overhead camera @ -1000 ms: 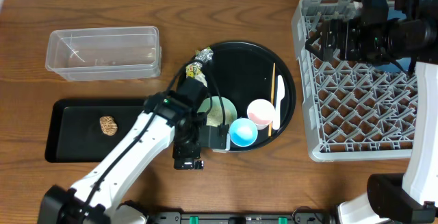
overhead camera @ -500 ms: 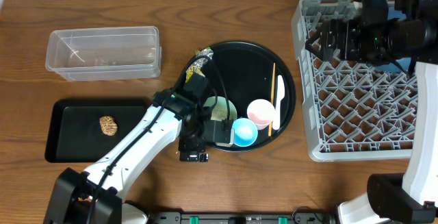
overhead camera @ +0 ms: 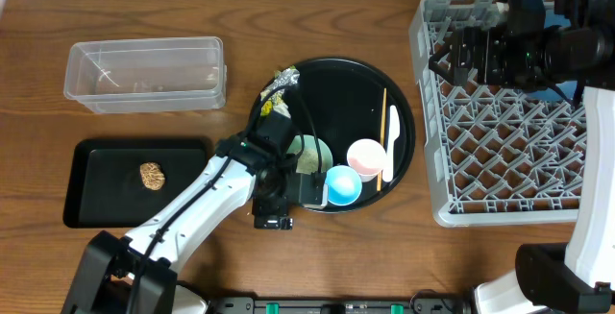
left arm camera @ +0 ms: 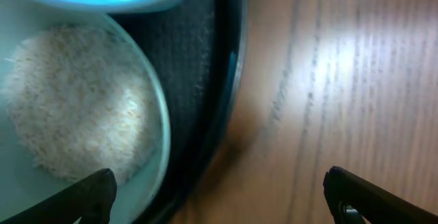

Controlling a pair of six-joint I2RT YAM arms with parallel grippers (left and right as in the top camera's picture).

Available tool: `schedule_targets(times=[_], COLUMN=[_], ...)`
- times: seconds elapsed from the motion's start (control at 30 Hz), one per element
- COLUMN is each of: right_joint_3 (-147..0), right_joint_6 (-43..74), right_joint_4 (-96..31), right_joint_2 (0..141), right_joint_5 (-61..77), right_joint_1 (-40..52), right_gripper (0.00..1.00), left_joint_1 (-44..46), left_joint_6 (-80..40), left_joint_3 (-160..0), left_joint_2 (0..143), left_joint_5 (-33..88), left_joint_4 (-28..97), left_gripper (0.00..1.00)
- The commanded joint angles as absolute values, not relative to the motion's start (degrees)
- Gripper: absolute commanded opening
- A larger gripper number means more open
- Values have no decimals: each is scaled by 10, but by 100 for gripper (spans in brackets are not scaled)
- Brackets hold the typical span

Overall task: Sort waste into correct bins and load items into the dishwasher rack
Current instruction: 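Grasp the pale green rice bowl rim with the left gripper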

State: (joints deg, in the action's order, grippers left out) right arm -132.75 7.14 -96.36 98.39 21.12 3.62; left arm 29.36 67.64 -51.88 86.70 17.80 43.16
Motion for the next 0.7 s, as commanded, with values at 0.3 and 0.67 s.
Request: schedule_targets(times=[0.3, 0.67], right_joint_3=[-1326, -1326], right_joint_6=[66, 66], right_joint_4=[-962, -963], right_joint_2=[980, 981], right_joint_5=[212, 212], right_joint_1=[40, 41], right_gripper=[99, 99], left_joint_1=[294, 294], left_joint_6=[684, 684], left_joint_3=[-515, -514], left_joint_2=[872, 912], left_joint_5=[179, 231], left_joint_4=[396, 421], left_gripper=[98, 98])
